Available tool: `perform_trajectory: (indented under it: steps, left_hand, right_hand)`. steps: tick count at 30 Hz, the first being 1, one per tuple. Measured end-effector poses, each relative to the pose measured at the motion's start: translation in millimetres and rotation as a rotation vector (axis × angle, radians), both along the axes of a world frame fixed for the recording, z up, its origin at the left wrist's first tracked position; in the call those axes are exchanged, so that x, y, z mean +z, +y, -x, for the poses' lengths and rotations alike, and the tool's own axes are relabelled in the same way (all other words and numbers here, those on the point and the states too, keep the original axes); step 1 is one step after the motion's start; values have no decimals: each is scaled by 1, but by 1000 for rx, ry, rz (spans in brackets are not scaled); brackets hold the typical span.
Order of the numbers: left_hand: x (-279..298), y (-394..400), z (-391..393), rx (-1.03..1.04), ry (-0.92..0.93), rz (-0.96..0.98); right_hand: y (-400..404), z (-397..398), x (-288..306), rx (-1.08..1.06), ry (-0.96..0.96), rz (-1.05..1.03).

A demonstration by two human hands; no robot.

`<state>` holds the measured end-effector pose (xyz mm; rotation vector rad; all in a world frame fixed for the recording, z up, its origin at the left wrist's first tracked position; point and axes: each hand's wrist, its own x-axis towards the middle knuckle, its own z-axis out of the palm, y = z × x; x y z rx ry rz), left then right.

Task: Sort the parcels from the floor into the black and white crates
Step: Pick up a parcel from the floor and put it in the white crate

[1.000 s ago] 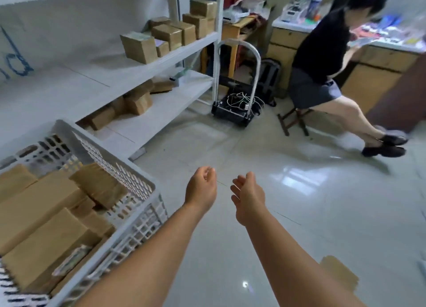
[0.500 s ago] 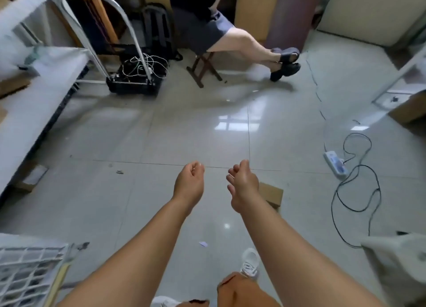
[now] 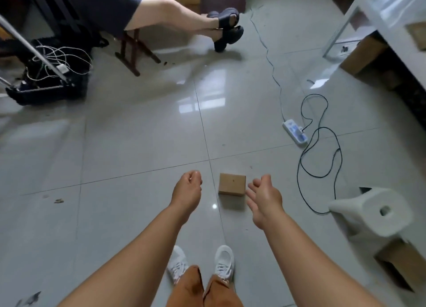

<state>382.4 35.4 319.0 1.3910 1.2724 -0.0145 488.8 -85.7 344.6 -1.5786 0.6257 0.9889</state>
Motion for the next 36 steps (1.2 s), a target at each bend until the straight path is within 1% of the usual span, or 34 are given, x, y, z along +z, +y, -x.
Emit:
perform_trajectory:
  steps: [2, 6, 9, 12, 20, 25, 28, 31, 33, 36]
  left_hand:
    - [-25, 4, -18, -50, 37, 15]
    - [-84, 12, -47, -203, 135, 19]
    - [-131, 19, -64, -208, 182, 51]
    - [-180, 26, -78, -186, 213, 99]
    - [-320, 47, -95, -195, 269, 140]
    - [-400, 43, -100, -233, 299, 208]
    - [-436, 42, -107, -256, 288, 269]
    - [-465, 43, -117, -246, 278, 305]
    - [-481, 44, -123, -247, 253, 325]
    - [-497, 44, -132, -243, 242, 373]
  right_hand:
    - [-4, -20, -17, -22, 11, 9]
    - [-7, -55, -61, -1, 53, -15]
    - [-2, -73, -104, 17, 62, 4]
    - [8, -86, -160, 46, 70, 54]
    - [28, -100, -326, 156, 99, 223]
    - [27, -104, -412, 188, 141, 309]
    - [27, -109, -457, 221, 141, 341]
    - [31, -120, -496, 239, 85, 340]
    - [35, -127, -516, 252, 45, 335]
    - [39, -131, -535, 263, 37, 339]
